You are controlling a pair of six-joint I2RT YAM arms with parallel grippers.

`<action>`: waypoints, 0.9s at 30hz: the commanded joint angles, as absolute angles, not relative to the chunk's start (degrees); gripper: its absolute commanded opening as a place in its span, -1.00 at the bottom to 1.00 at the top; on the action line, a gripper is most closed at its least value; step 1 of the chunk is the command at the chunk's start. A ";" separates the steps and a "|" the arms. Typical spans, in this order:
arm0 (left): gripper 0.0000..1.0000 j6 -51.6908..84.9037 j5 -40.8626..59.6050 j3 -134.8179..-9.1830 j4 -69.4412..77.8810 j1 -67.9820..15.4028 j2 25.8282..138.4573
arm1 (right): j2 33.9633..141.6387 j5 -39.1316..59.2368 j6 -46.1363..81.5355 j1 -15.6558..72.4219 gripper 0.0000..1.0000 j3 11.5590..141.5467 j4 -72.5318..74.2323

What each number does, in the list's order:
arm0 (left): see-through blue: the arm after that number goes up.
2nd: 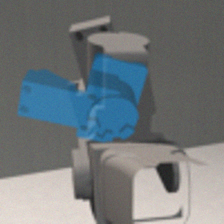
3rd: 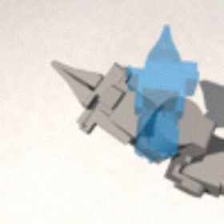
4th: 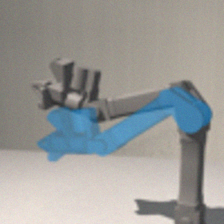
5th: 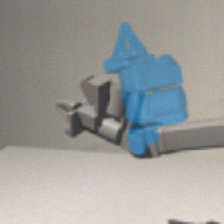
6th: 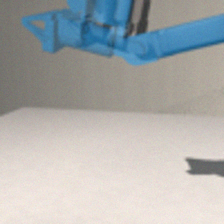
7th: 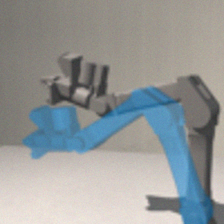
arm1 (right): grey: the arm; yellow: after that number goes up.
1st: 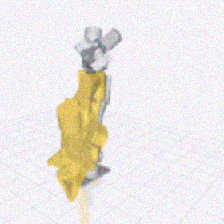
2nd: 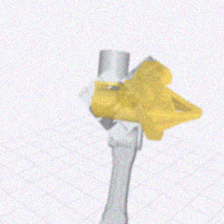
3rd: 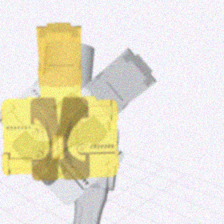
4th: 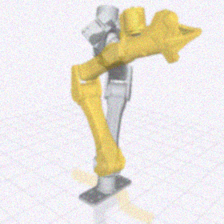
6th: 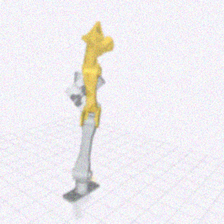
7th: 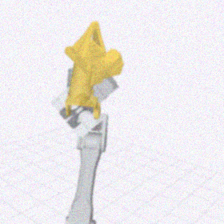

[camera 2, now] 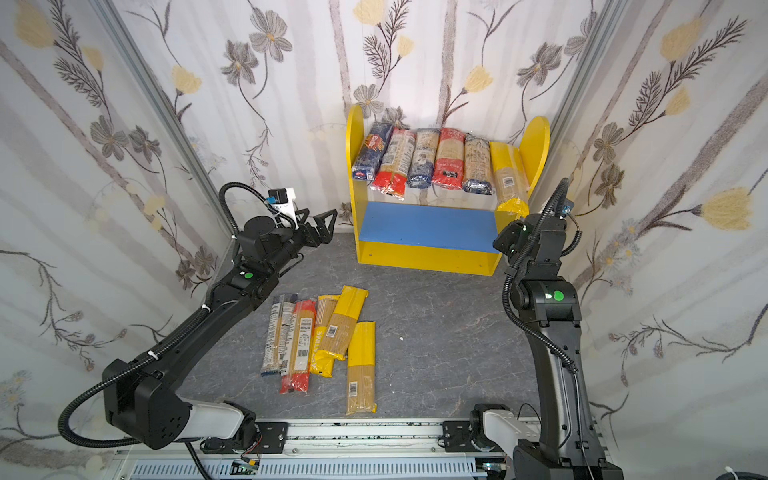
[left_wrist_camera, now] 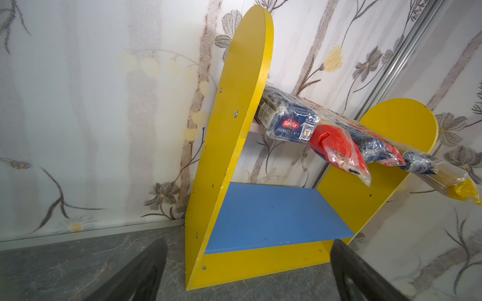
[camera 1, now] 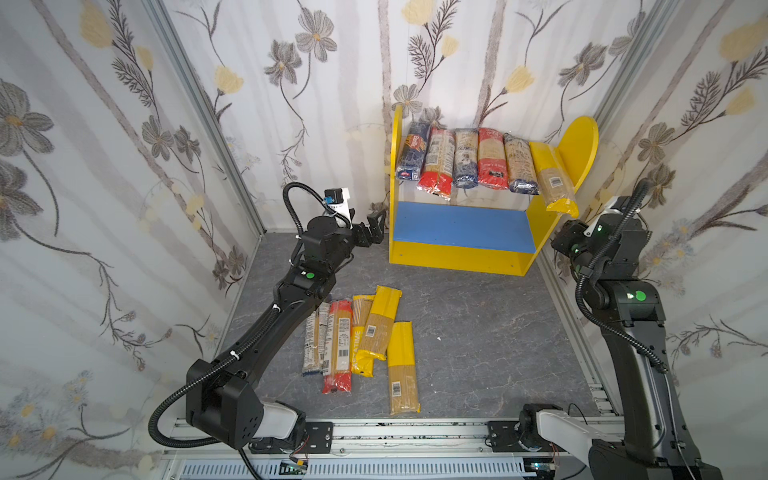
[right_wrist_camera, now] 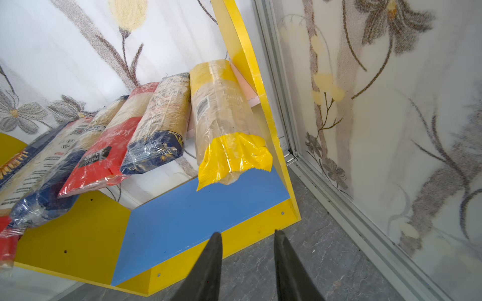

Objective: Place and organize the pasta boxes and bags onto the shelf
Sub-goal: 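Lower the yellow-ended bag onto the pink shelf beside the clear bag, then open the right gripper and draw it back from the shelf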

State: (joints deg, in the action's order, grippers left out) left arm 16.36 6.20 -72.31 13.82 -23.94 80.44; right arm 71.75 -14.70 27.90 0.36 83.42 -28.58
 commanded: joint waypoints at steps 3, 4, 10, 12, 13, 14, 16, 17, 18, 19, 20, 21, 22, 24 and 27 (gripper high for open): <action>0.99 16.09 8.70 -73.74 14.85 -24.00 82.14 | 69.77 -7.17 36.51 -3.60 -0.05 77.28 -14.25; 1.00 15.95 8.76 -73.74 14.85 -23.98 82.55 | 69.41 -4.88 38.38 -4.78 0.09 75.61 -12.36; 1.00 14.41 8.44 -77.19 14.85 -23.91 84.66 | 68.05 4.85 48.24 -10.48 0.49 67.87 -0.91; 1.00 14.11 8.61 -77.81 14.85 -23.75 85.39 | 68.03 9.09 52.01 -12.04 0.73 65.51 4.18; 1.00 14.09 8.61 -78.08 14.85 -23.73 85.73 | 68.09 10.71 54.03 -12.59 0.95 64.34 6.37; 1.00 14.01 8.61 -78.38 14.85 -23.64 86.08 | 67.95 11.85 55.82 -12.97 0.99 63.15 8.47; 1.00 13.89 8.62 -78.65 14.85 -23.61 86.47 | 68.10 14.33 59.14 -13.89 0.99 61.19 12.64; 1.00 13.80 8.62 -78.77 14.85 -23.55 86.78 | 68.28 15.42 60.93 -14.21 0.99 60.24 14.63; 1.00 13.80 8.63 -78.82 14.88 -23.56 86.97 | 68.45 16.39 62.90 -14.56 0.99 59.39 16.63; 1.00 13.71 8.61 -78.90 14.81 -23.55 87.13 | 68.71 17.32 64.87 -14.83 0.99 58.59 18.69; 1.00 13.71 8.67 -79.01 14.85 -23.55 87.32 | 69.11 18.04 66.40 -15.07 0.99 58.16 20.06; 1.00 13.71 8.62 -79.02 14.85 -23.56 87.40 | 69.48 18.46 67.55 -15.24 0.99 57.84 21.36; 1.00 13.71 8.61 -79.18 14.85 -23.46 87.54 | 69.84 19.07 69.04 -15.37 0.99 57.26 23.45; 1.00 13.79 8.53 -79.36 14.85 -23.47 87.76 | 70.48 20.22 71.75 -15.71 0.99 56.15 27.82; 1.00 13.75 8.35 -79.63 14.85 -23.43 87.93 | 71.92 21.26 74.63 -15.97 0.99 55.81 31.36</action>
